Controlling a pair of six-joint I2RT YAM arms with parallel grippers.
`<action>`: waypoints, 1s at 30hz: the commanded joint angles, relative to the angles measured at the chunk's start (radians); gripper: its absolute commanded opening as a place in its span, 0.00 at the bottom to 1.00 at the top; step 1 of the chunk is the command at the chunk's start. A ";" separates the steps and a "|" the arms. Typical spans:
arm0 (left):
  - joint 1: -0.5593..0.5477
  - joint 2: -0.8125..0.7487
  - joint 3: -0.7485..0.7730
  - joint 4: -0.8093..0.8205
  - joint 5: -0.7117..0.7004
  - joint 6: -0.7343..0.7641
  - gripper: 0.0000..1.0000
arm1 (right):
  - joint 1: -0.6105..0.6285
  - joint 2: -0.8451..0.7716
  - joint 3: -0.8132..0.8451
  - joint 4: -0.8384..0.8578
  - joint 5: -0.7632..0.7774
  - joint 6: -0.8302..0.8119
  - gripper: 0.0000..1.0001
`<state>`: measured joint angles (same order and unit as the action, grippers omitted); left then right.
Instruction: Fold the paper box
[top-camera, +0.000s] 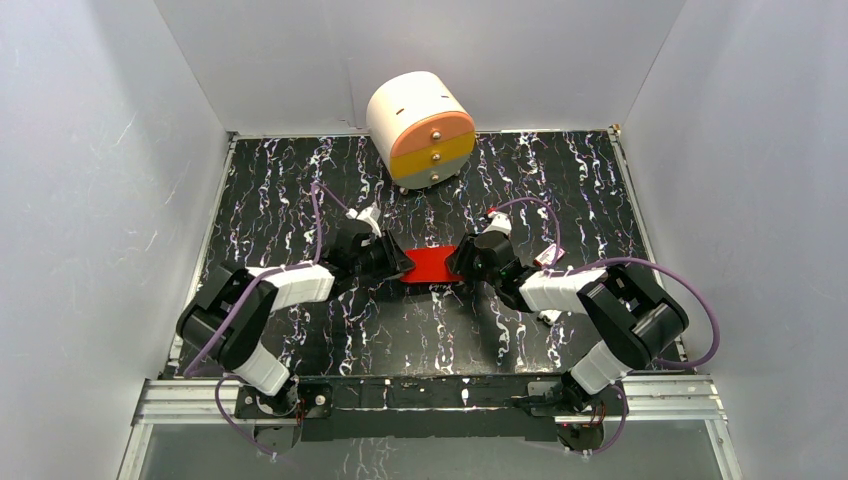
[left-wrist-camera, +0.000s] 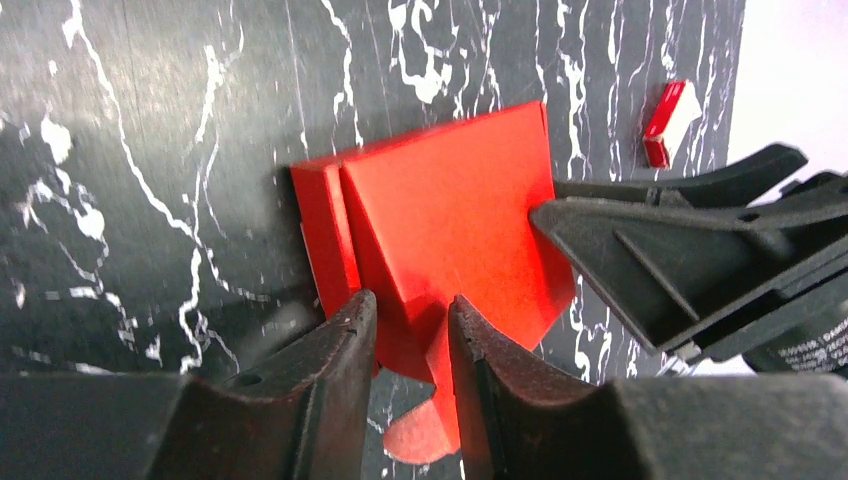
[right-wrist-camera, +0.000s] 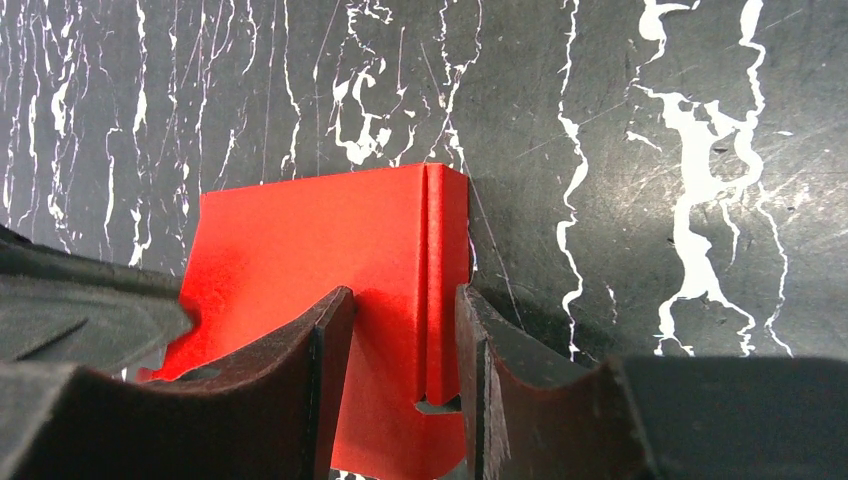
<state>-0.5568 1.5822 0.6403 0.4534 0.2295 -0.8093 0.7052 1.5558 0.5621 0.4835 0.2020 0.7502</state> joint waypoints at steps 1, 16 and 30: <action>-0.023 -0.086 0.027 -0.219 0.023 0.002 0.33 | 0.008 0.020 -0.011 -0.051 -0.017 -0.005 0.49; -0.023 -0.176 0.033 -0.312 -0.026 -0.029 0.34 | 0.008 0.029 -0.006 -0.041 -0.033 -0.022 0.49; -0.023 -0.079 0.101 -0.284 -0.026 -0.028 0.34 | 0.009 0.032 -0.006 -0.036 -0.038 -0.026 0.49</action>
<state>-0.5781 1.4807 0.6975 0.1642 0.1898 -0.8307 0.7071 1.5604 0.5621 0.4969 0.1802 0.7509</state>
